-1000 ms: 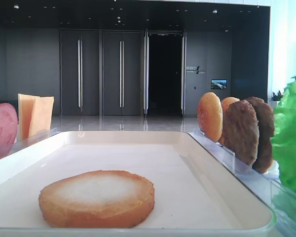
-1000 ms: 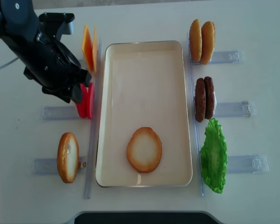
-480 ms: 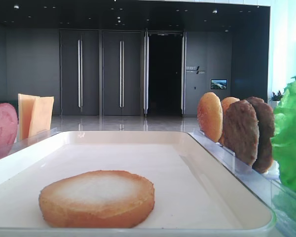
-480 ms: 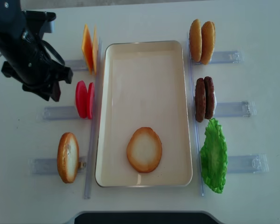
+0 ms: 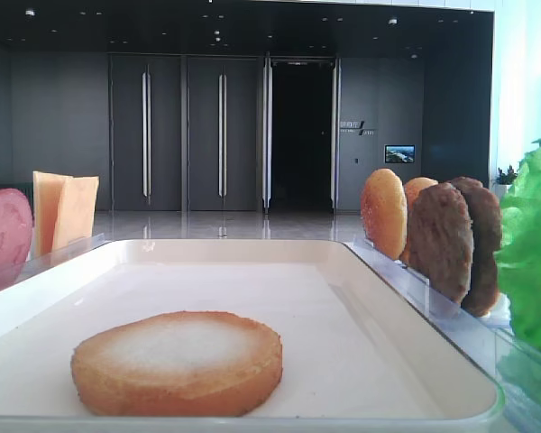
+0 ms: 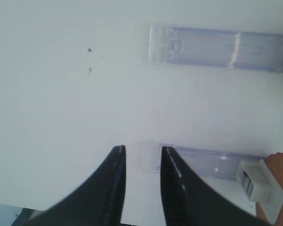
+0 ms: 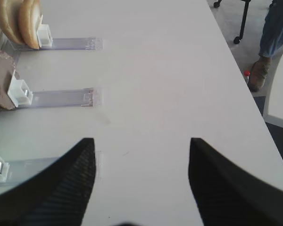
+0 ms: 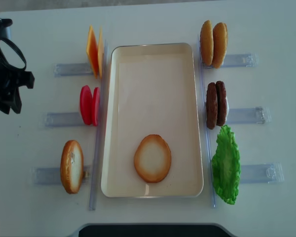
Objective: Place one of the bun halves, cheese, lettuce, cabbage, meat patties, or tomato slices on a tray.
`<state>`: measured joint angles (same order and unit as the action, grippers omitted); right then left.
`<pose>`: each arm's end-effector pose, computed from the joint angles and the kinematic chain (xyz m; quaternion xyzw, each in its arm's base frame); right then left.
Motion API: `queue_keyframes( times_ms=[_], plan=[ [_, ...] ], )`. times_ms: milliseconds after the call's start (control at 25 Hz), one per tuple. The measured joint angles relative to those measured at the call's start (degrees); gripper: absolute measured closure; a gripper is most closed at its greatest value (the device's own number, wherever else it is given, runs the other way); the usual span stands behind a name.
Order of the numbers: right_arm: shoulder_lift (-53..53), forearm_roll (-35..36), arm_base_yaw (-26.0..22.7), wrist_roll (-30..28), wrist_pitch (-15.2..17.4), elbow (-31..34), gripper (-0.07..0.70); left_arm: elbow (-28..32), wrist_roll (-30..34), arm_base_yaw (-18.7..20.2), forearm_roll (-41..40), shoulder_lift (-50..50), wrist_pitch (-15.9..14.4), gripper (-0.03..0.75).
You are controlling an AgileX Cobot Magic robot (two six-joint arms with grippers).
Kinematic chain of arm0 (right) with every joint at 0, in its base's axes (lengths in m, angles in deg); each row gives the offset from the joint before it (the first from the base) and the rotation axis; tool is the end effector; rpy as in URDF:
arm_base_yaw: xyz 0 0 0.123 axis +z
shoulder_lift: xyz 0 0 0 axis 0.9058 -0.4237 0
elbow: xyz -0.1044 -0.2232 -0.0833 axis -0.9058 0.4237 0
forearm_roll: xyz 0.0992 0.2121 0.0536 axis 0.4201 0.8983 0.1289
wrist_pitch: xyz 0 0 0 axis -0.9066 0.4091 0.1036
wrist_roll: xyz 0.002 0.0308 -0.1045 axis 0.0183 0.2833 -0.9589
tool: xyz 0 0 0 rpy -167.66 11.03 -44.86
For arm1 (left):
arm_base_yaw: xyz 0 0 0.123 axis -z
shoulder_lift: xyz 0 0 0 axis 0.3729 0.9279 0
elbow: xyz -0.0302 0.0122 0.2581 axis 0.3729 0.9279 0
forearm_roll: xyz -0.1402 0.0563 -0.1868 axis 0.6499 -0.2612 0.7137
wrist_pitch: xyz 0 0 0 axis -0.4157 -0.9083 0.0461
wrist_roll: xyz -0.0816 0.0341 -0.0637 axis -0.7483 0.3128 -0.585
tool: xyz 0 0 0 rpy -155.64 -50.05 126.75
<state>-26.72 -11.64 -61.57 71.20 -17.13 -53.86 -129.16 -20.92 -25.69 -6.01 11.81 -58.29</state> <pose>0.0206 -0.0085 0.2592 -0.0050 0.8665 -0.0251 0.4985 0.2641 0.0348 0.2267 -0.0490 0.9947 0.0799 0.0430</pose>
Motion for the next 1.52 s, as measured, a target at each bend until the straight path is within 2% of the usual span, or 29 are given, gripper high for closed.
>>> queue_keyframes(
  times_ms=[160, 480, 640, 1160, 1520],
  plan=[
    [0.0, 0.0, 0.0, 0.0, 0.0, 0.0, 0.216, 0.0, 1.3, -2.0, 1.4, 0.0, 0.0, 0.523],
    [0.0, 0.0, 0.0, 0.0, 0.0, 0.0, 0.216, 0.0, 2.1, -2.0, 2.3, -4.6, -0.1, 0.524],
    [0.0, 0.0, 0.0, 0.0, 0.0, 0.0, 0.216, 0.0, 2.3, -2.0, 2.3, -11.6, -1.6, 0.525],
    [0.0, 0.0, 0.0, 0.0, 0.0, 0.0, 0.216, 0.0, 5.1, -2.0, 2.9, -42.7, -3.4, 0.529],
    [0.0, 0.0, 0.0, 0.0, 0.0, 0.0, 0.216, 0.0, 8.7, -2.0, 8.4, -59.4, -4.2, 0.570]
  ],
)
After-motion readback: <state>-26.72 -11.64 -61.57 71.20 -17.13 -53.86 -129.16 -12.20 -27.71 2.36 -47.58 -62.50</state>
